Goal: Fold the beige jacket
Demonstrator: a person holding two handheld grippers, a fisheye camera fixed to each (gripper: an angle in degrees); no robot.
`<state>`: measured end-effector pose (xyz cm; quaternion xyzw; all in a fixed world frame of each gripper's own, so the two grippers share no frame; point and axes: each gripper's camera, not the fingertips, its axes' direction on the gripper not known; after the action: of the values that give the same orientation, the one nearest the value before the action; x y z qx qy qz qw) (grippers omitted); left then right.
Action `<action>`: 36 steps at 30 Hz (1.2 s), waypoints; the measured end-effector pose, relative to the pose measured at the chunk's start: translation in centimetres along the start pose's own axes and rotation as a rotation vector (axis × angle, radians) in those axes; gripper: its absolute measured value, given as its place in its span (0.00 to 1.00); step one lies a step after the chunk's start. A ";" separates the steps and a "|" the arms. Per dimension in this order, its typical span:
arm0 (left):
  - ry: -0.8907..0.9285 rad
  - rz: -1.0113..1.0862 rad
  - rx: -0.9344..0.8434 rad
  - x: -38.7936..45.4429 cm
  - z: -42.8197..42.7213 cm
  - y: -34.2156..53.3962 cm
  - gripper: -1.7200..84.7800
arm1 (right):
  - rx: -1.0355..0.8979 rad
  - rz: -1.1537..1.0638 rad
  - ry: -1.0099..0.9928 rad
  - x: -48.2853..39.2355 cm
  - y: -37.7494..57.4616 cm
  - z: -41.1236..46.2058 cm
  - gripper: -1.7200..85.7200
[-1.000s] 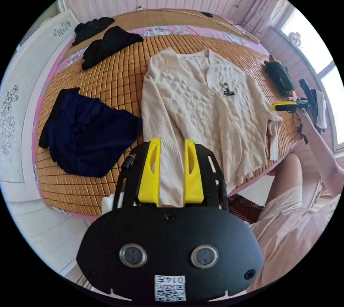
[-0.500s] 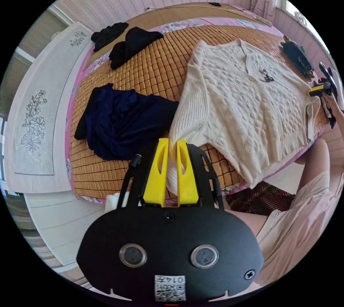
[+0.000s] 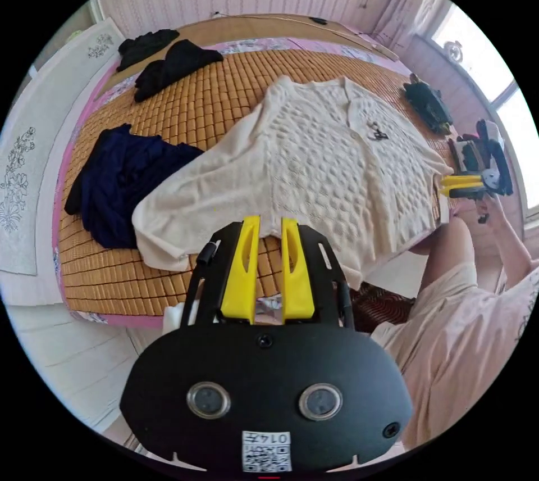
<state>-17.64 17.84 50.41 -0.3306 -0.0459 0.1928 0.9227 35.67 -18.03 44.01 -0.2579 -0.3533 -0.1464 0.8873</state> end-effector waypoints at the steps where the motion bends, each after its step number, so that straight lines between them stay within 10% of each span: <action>1: 0.066 0.035 -0.007 2.5 1.0 1.1 0.10 | -0.005 -0.039 -0.115 -2.1 0.0 1.6 0.13; 36: -0.059 0.226 -0.131 6.2 8.8 6.9 0.01 | 0.032 0.155 -0.286 0.9 4.0 8.9 0.04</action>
<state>-16.02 30.28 52.63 -0.3872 -0.0481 0.3018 0.8699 33.12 -9.82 48.70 -0.2885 -0.4575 -0.0335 0.8404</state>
